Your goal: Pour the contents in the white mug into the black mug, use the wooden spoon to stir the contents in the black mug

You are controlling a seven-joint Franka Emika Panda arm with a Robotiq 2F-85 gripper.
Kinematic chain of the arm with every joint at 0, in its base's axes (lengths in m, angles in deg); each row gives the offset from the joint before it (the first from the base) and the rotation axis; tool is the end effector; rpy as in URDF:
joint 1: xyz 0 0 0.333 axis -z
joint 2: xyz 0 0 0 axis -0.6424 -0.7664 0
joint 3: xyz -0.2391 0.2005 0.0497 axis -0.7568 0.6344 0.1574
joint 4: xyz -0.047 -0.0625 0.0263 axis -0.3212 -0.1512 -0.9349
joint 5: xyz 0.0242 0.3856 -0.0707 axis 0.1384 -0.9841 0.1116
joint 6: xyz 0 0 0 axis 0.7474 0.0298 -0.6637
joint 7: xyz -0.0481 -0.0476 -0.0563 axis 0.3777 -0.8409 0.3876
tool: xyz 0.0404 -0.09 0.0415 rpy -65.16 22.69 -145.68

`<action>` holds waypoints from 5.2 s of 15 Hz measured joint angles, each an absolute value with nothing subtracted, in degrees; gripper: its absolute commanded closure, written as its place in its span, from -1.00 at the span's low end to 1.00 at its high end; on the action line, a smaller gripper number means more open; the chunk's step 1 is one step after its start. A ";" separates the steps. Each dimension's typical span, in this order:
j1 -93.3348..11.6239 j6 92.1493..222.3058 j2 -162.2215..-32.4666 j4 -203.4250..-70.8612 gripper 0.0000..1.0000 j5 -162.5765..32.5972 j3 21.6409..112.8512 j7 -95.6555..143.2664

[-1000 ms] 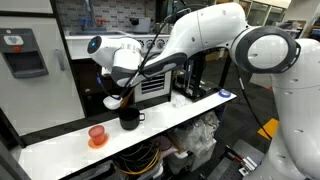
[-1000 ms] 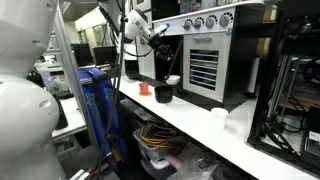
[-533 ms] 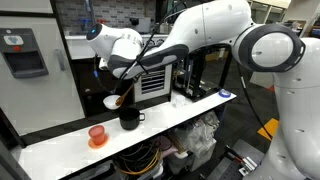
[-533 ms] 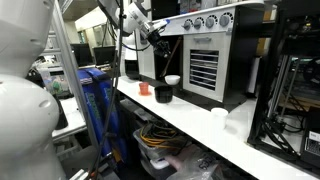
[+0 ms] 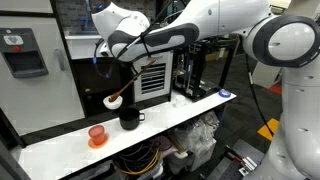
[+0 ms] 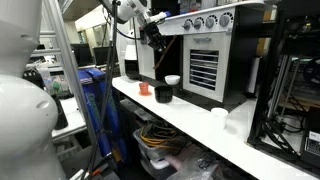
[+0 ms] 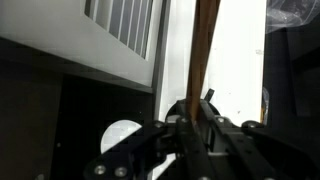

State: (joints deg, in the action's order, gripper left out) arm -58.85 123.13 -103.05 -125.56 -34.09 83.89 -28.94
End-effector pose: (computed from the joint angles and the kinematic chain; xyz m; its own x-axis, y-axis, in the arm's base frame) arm 0.6113 0.2891 0.4937 0.1246 0.9122 -0.3904 0.9618 -0.0145 0.2733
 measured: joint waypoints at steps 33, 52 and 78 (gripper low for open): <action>-45.33 152.99 -79.41 -169.36 0.93 -63.79 73.52 -43.61; -45.33 155.53 -79.72 -172.40 0.93 -64.37 73.53 -43.91; -44.13 158.51 -79.73 -175.76 0.93 -64.41 71.44 -43.95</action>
State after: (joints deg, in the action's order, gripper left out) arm -44.13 158.51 -79.73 -175.76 -64.41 71.44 -43.95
